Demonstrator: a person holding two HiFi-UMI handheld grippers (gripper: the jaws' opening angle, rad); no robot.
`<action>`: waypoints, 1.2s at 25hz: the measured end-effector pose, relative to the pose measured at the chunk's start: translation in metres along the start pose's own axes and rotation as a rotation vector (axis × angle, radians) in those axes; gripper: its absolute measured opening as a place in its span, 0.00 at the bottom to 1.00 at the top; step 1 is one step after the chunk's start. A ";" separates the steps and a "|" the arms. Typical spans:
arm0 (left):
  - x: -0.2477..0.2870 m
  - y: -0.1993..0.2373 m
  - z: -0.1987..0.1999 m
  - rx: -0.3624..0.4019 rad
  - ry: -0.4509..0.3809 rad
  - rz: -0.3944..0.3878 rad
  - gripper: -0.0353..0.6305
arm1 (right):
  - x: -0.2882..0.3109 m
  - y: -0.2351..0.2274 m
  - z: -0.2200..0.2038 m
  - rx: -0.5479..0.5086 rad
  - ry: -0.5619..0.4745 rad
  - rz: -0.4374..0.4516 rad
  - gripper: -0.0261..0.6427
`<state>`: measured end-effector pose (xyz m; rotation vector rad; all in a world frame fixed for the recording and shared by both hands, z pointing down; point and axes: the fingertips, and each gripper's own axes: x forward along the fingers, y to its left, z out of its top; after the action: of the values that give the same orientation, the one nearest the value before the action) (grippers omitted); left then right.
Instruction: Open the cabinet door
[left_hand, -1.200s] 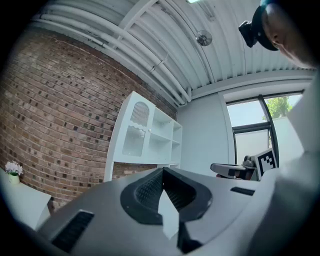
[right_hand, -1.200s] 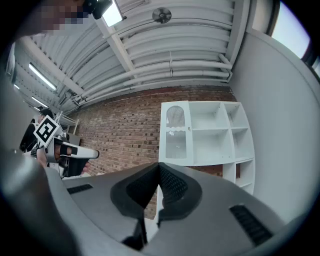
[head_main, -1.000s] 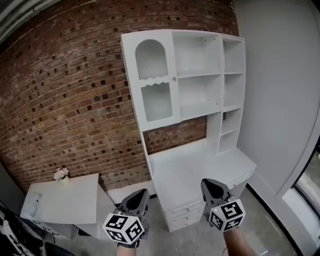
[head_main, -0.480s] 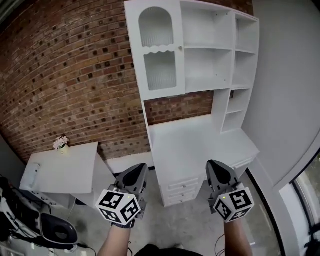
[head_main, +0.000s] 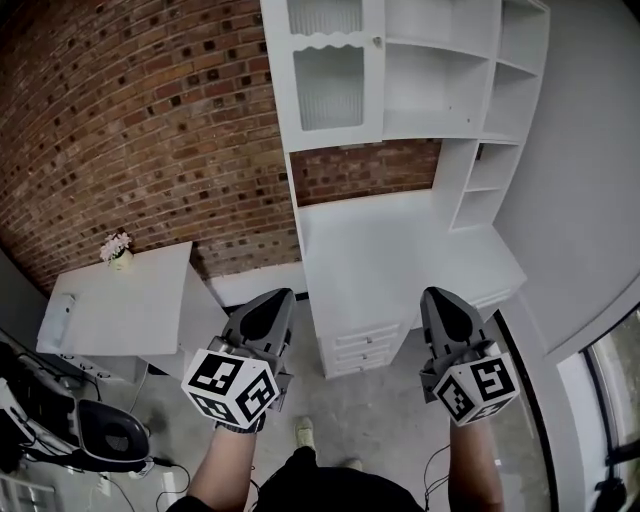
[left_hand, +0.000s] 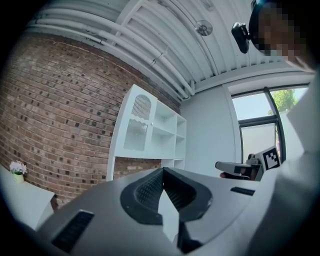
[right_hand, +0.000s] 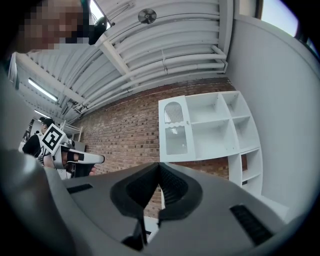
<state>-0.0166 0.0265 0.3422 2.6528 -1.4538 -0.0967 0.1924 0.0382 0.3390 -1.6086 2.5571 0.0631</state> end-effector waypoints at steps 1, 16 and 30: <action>0.006 0.005 0.000 0.000 -0.002 -0.005 0.06 | 0.006 -0.002 -0.001 -0.005 0.001 -0.006 0.04; 0.103 0.122 0.026 0.060 -0.032 -0.105 0.06 | 0.137 -0.013 -0.011 -0.067 -0.003 -0.133 0.04; 0.179 0.191 0.025 0.049 -0.010 -0.174 0.06 | 0.233 -0.035 -0.025 -0.060 -0.007 -0.154 0.05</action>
<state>-0.0823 -0.2276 0.3423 2.8178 -1.2413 -0.0906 0.1223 -0.1884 0.3362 -1.8179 2.4389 0.1327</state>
